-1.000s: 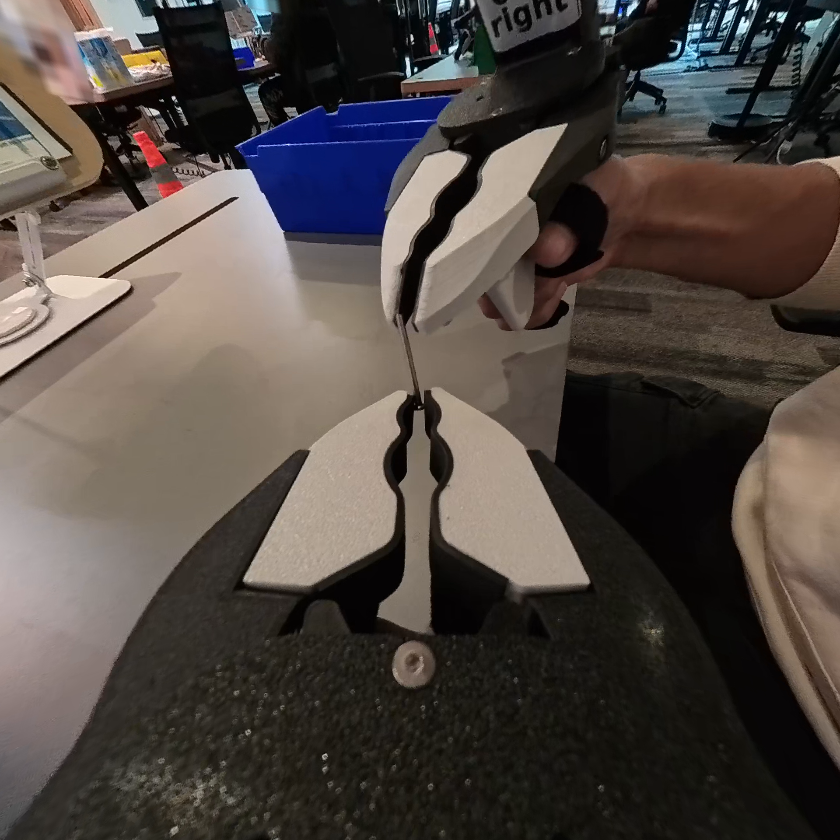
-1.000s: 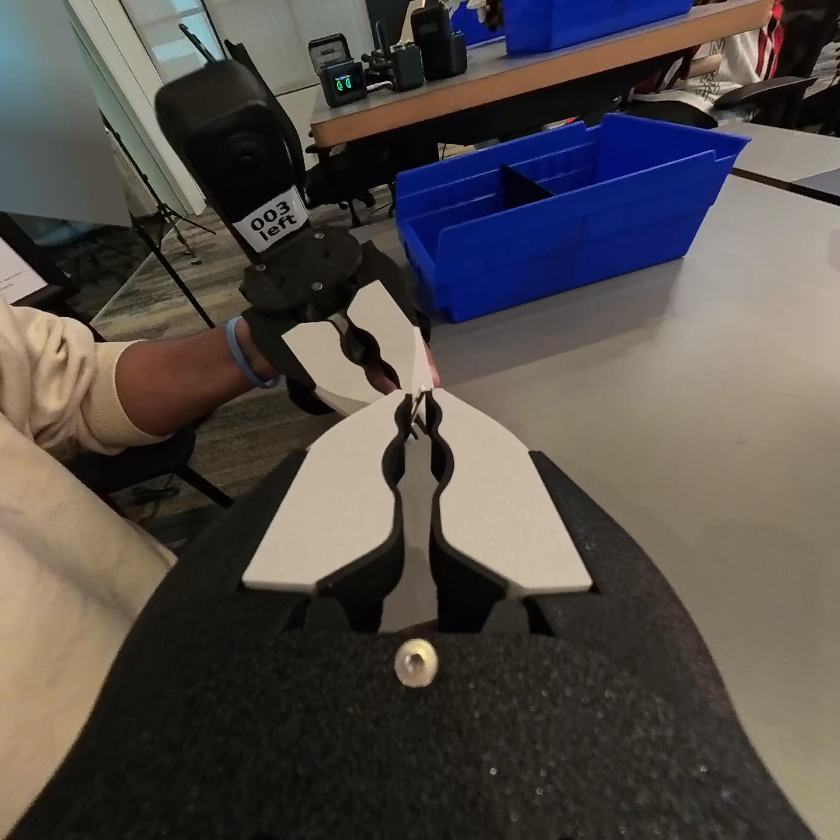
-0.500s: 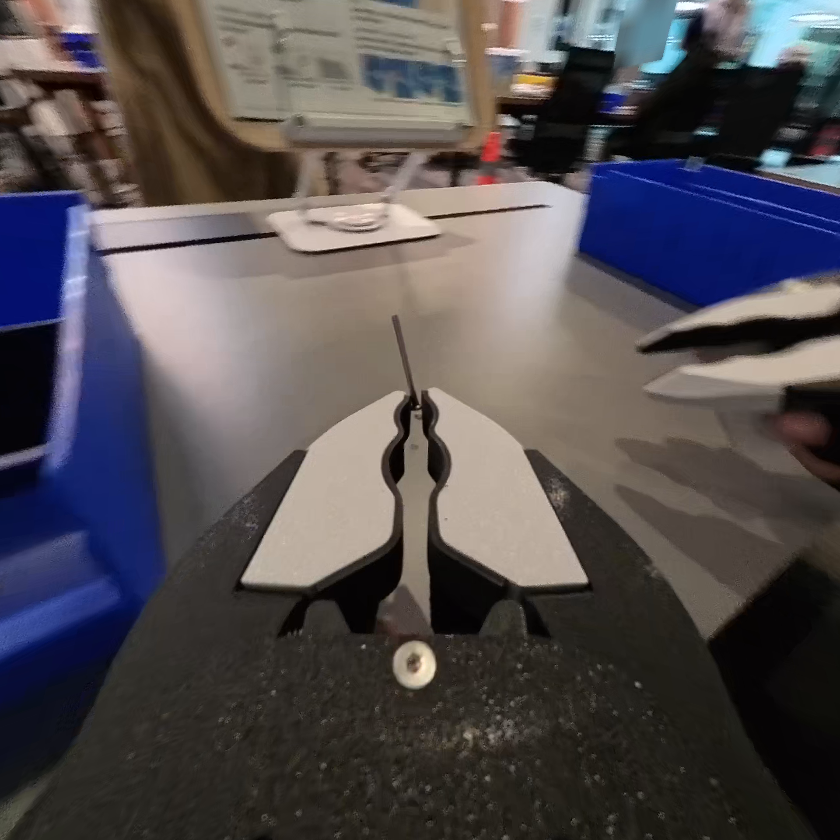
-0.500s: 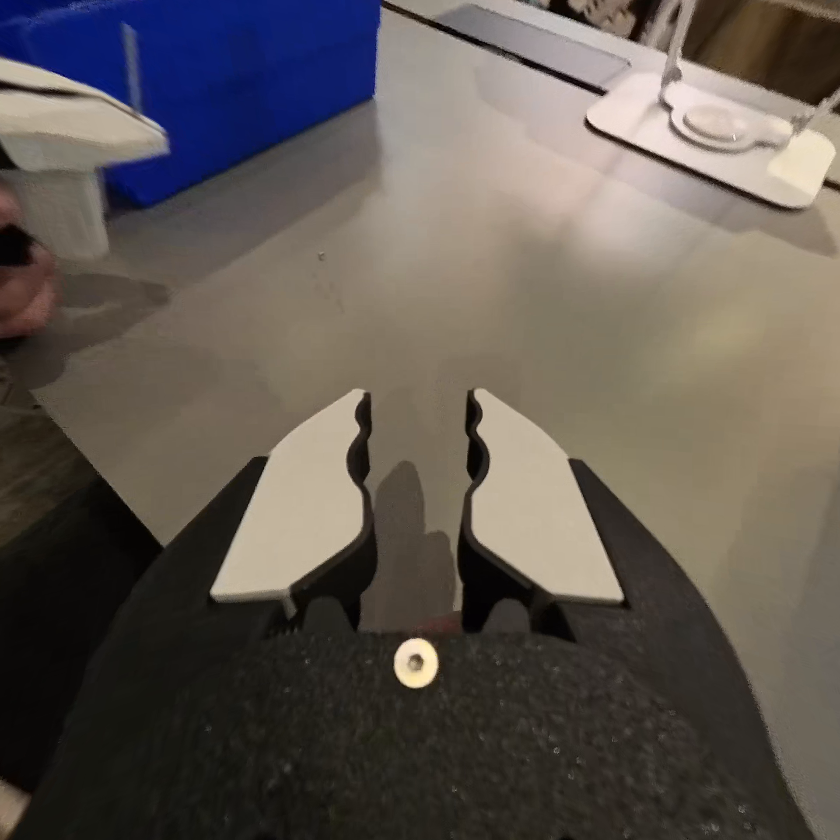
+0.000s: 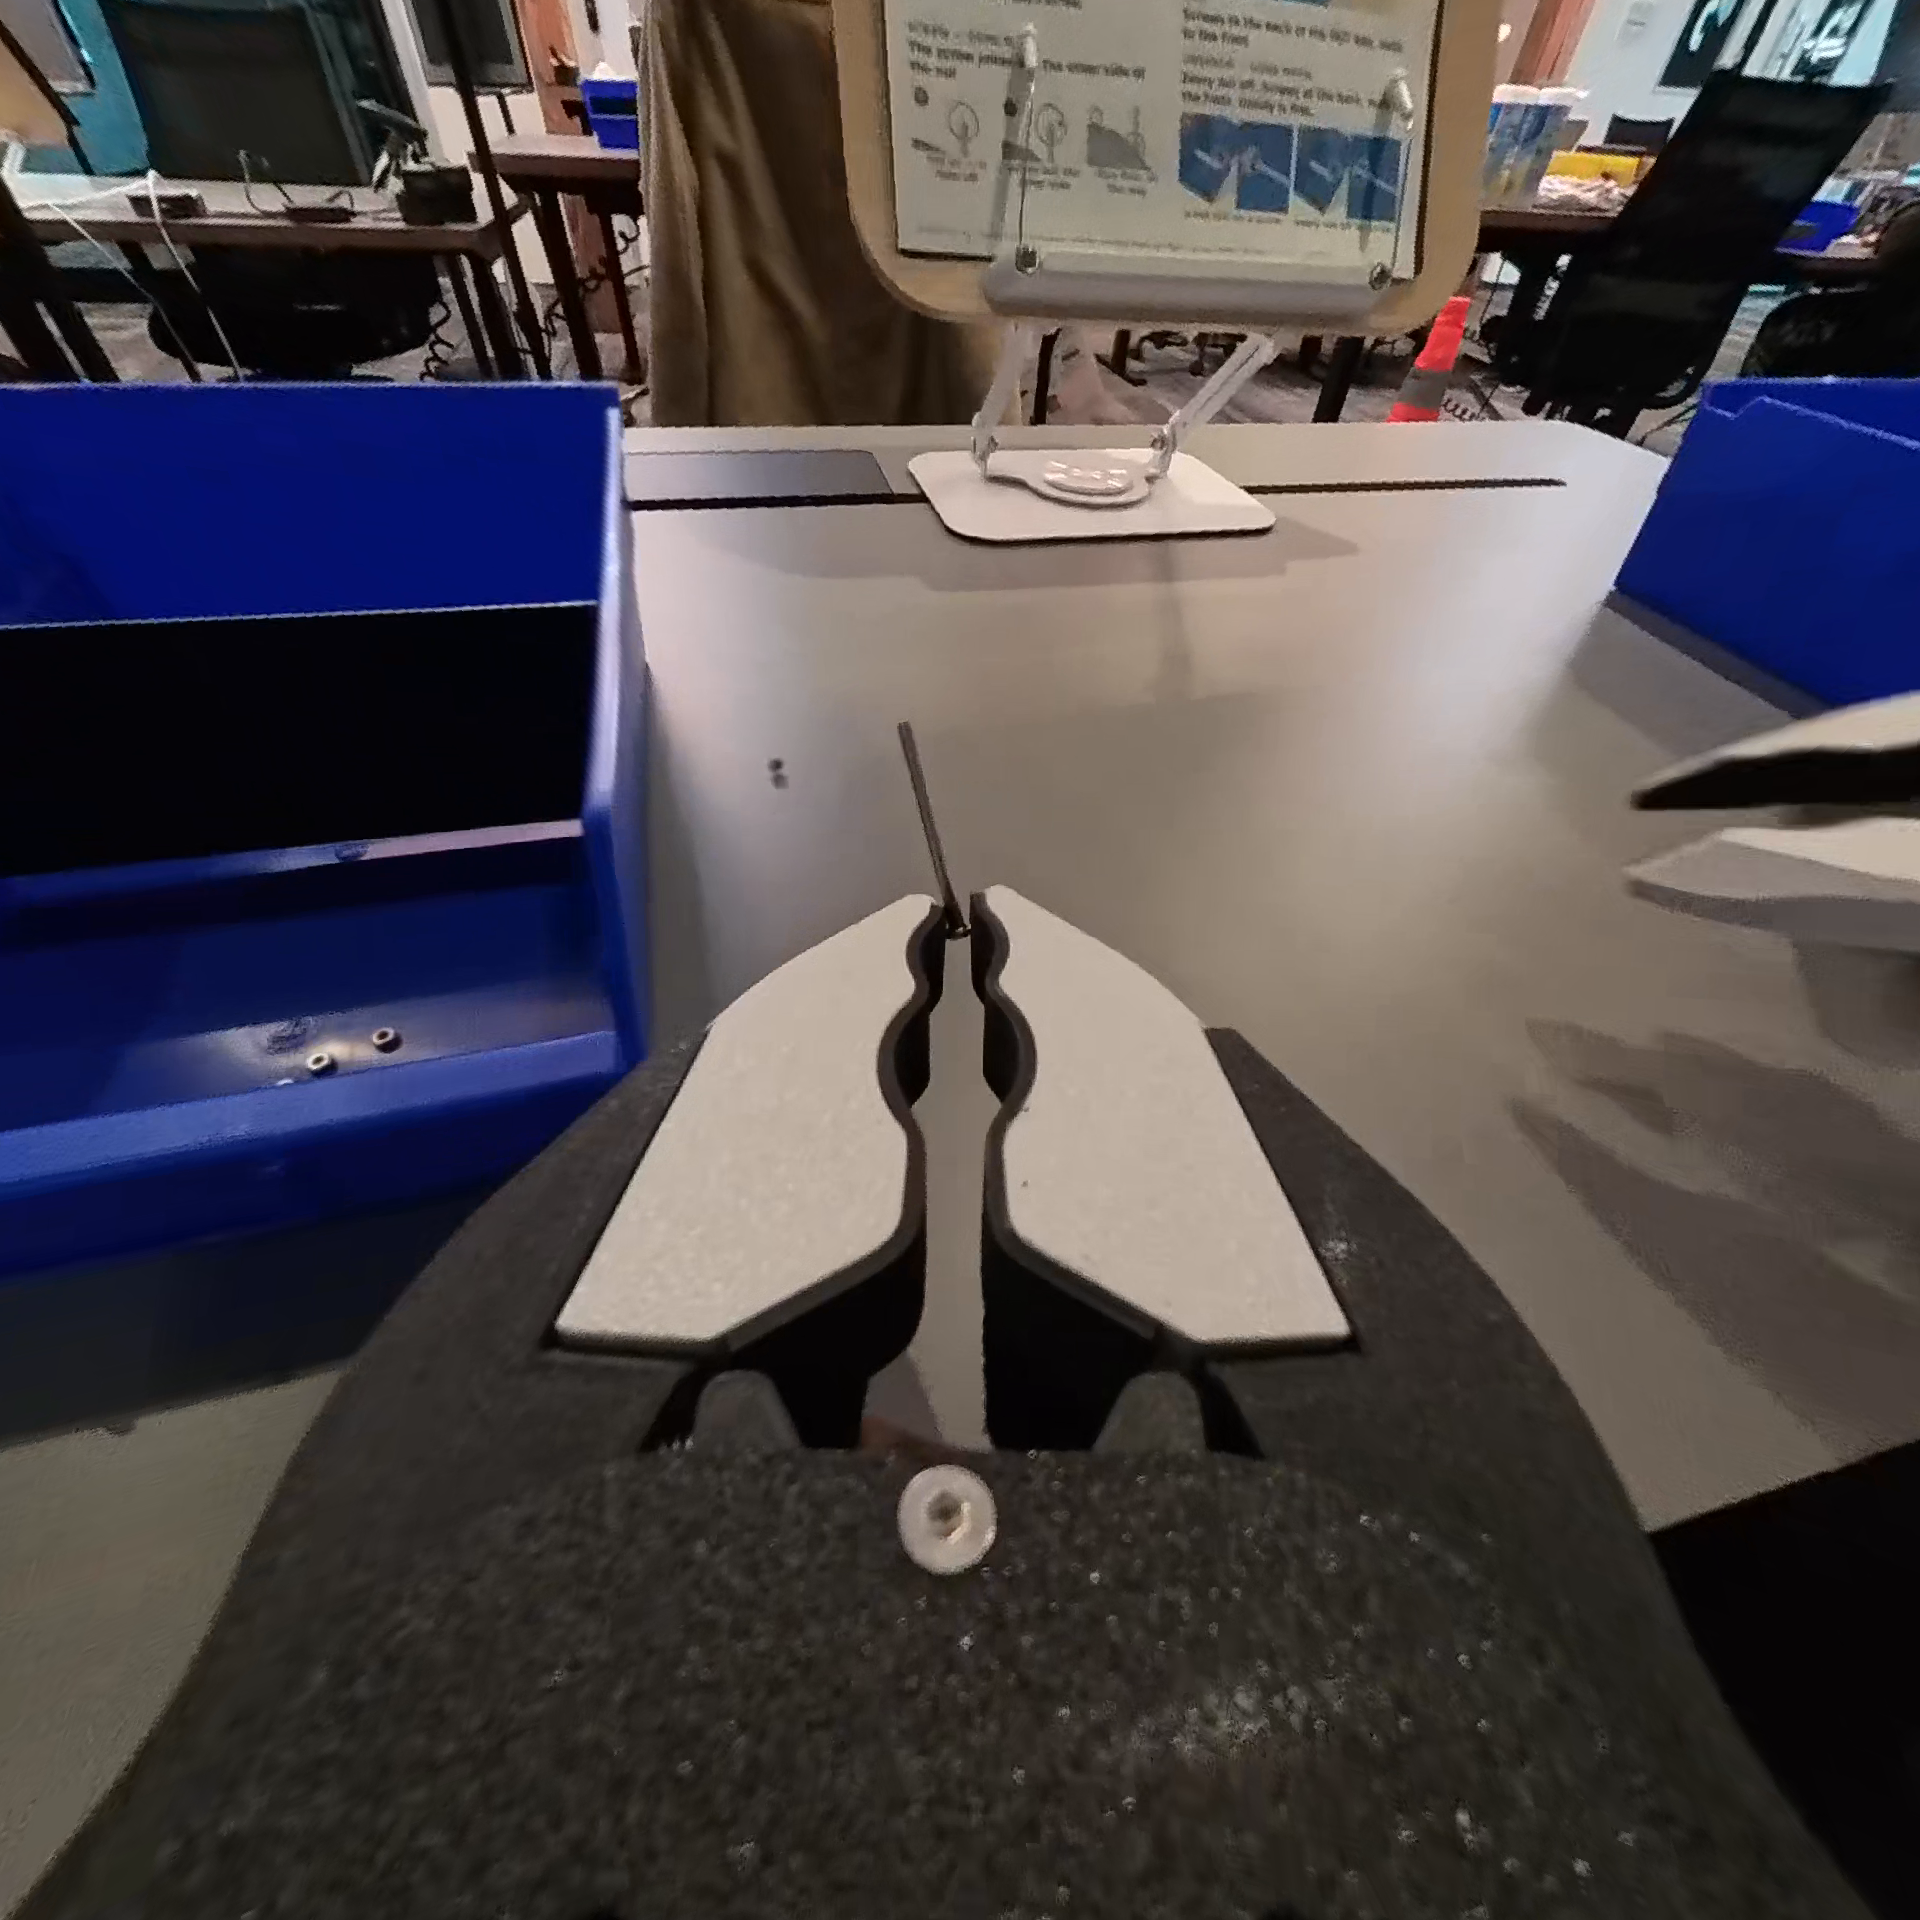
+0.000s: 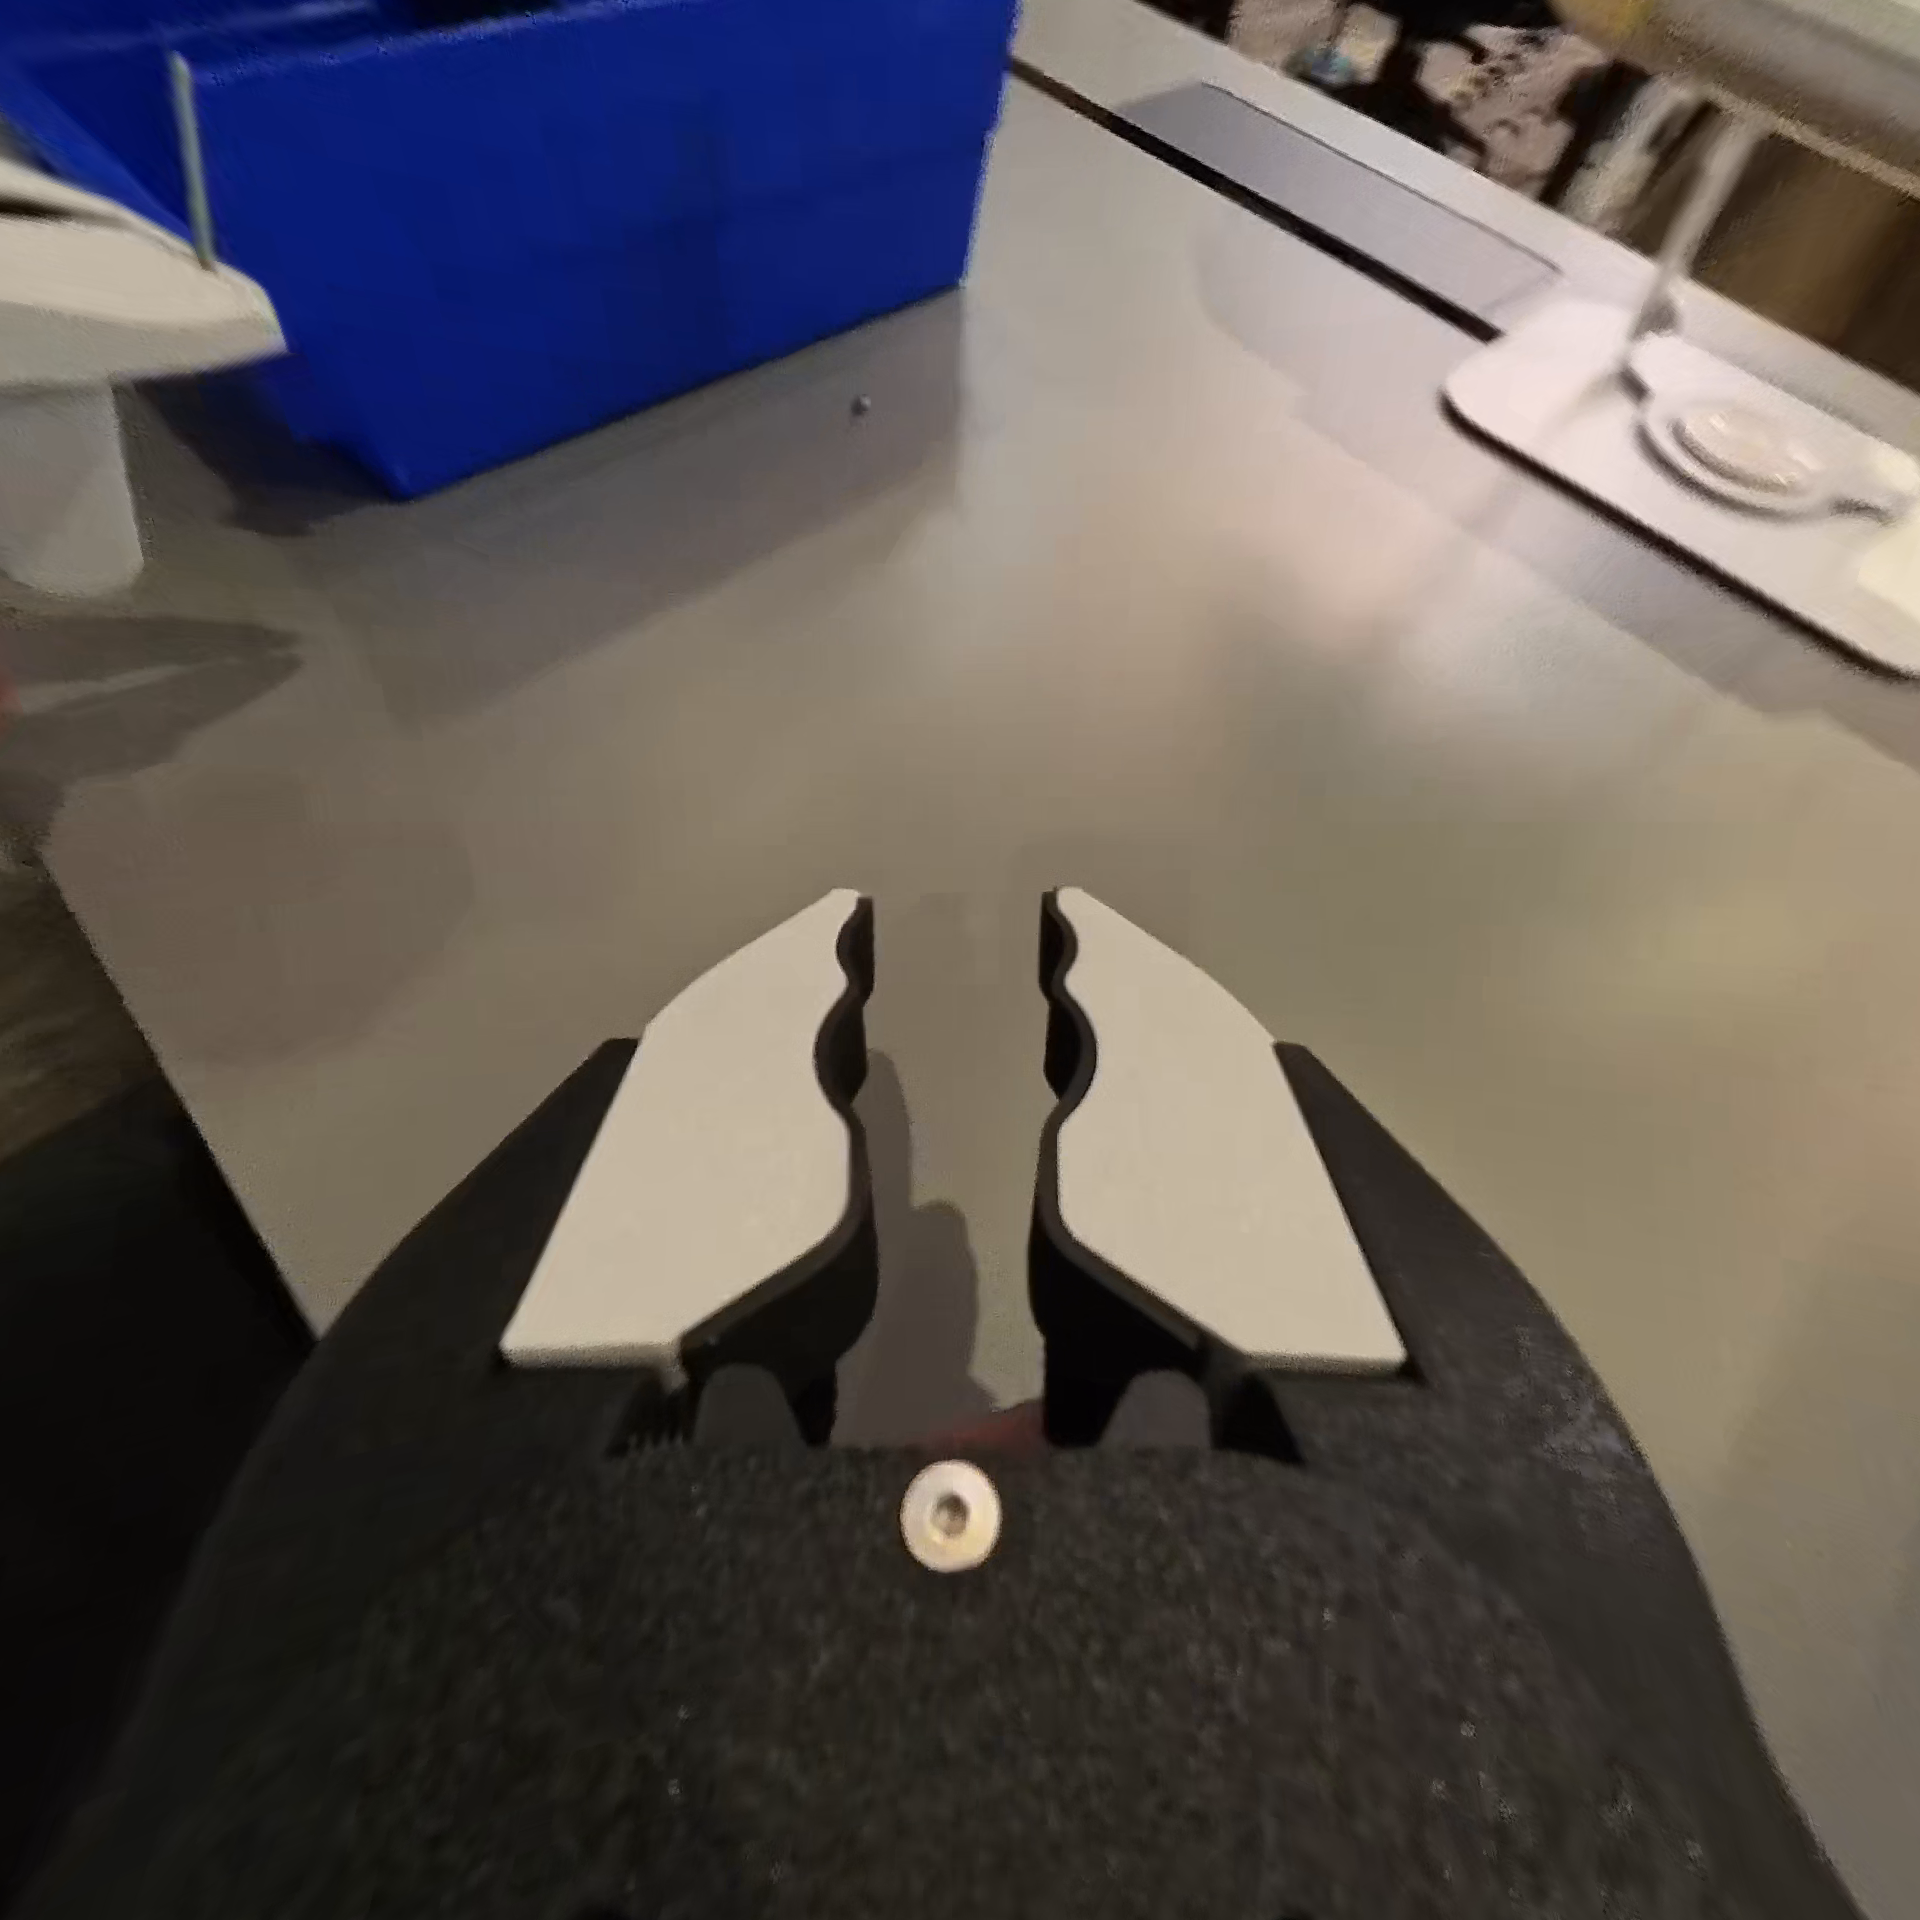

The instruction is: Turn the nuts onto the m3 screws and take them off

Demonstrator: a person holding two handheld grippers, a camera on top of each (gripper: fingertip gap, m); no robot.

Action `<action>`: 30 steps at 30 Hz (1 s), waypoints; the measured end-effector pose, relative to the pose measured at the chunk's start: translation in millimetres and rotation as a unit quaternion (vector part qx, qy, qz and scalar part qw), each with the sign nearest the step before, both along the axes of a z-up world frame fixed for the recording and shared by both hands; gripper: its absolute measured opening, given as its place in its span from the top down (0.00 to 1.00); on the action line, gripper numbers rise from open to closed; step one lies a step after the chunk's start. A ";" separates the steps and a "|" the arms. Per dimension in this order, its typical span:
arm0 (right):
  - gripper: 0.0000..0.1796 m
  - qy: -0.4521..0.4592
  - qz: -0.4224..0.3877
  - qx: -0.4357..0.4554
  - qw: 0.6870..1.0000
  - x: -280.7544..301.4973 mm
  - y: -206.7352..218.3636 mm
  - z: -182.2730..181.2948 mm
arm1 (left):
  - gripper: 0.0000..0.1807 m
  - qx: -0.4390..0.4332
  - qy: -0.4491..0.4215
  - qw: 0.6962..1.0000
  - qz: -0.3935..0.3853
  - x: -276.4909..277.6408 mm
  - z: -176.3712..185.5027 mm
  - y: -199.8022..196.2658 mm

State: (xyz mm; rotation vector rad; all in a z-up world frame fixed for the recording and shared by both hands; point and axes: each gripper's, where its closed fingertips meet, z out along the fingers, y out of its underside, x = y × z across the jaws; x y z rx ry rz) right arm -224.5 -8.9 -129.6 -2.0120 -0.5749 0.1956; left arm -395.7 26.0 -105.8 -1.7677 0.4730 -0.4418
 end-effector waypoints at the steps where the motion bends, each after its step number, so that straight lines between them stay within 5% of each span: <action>1: 0.83 0.001 0.017 0.003 1.000 -10.5 14.2 5.8 | 0.98 -0.001 -0.001 1.000 0.002 -1.4 0.0 0.9; 5: 0.84 -0.004 0.113 0.001 0.994 -66.2 76.0 16.8 | 0.98 -0.001 -0.010 1.000 0.013 -7.6 0.5 4.1; 13: 0.85 -0.045 0.224 -0.046 0.972 -136.5 192.1 -29.6 | 0.98 0.002 -0.011 1.000 0.011 -11.6 -2.8 6.2; 30: 0.87 -0.067 0.377 -0.129 0.915 -182.1 237.5 -53.6 | 0.98 -0.001 0.007 1.000 -0.017 -2.4 -11.6 4.4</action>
